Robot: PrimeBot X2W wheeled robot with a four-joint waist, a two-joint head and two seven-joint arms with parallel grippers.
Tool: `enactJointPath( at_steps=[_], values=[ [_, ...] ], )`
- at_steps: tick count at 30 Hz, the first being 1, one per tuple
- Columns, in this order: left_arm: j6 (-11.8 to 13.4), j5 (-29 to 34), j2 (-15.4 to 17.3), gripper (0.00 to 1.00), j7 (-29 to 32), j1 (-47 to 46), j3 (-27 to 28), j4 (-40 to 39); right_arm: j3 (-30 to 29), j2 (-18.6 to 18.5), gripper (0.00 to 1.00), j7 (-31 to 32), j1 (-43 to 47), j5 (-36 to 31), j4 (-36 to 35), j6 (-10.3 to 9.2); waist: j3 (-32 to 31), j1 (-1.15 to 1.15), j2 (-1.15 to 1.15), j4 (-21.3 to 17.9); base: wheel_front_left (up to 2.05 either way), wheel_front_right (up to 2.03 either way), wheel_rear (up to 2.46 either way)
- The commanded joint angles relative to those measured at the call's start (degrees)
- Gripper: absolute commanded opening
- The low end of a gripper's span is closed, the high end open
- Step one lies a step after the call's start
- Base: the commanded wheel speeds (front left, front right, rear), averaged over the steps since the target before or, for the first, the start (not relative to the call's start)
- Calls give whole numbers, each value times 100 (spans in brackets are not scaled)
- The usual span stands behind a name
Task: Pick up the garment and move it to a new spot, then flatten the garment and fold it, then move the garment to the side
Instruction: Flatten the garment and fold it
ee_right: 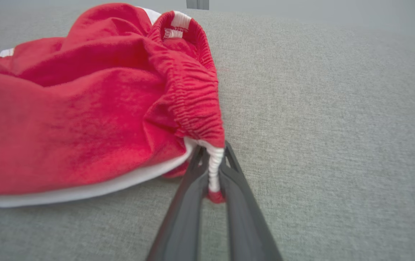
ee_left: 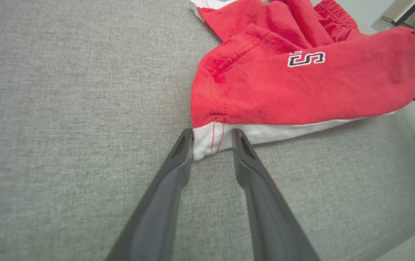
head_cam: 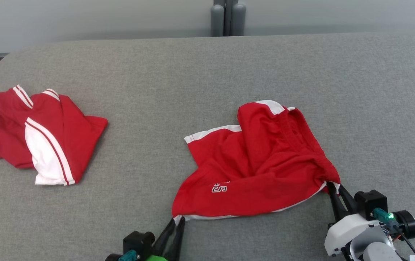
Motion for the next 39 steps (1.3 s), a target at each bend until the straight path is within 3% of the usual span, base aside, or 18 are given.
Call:
enactJointPath(
  at_steps=[1,10,18,22,27,32,35,39],
  values=[
    [-29,23,28,0,-5,-81,-4,13,-17,-15,5,-28,-18,-34,-4,-4,2,0,0,-5,0,0,0],
    [-28,139,29,0,-5,-97,194,-272,-31,-5,0,-28,-38,77,-292,-4,-45,0,0,-23,0,0,0],
    [-29,371,38,0,-5,-437,703,-1430,178,-83,0,-28,-213,592,-1192,-4,-237,0,0,-119,0,0,0],
    [-29,521,318,0,-5,-1048,718,-2045,436,-339,0,-28,-589,1110,-1612,-4,-397,0,0,-199,0,0,0],
    [-29,561,908,0,-5,-2280,540,-2484,643,-817,0,175,-1444,2057,-2026,-4,-550,0,0,-302,0,0,0],
    [-25,294,1399,0,-3,-3580,399,-2219,677,-1148,0,959,-2355,2613,-2520,-4,-393,0,0,-444,0,0,0],
    [-24,96,1530,0,30,-4439,262,-1769,691,-1248,0,1551,-2984,2734,-2518,-4,-17,0,0,-523,0,0,0],
    [-23,60,1572,0,73,-5200,177,-1167,793,-1258,0,1748,-3713,2676,-2192,-4,559,0,0,-610,0,0,0]
  ],
)
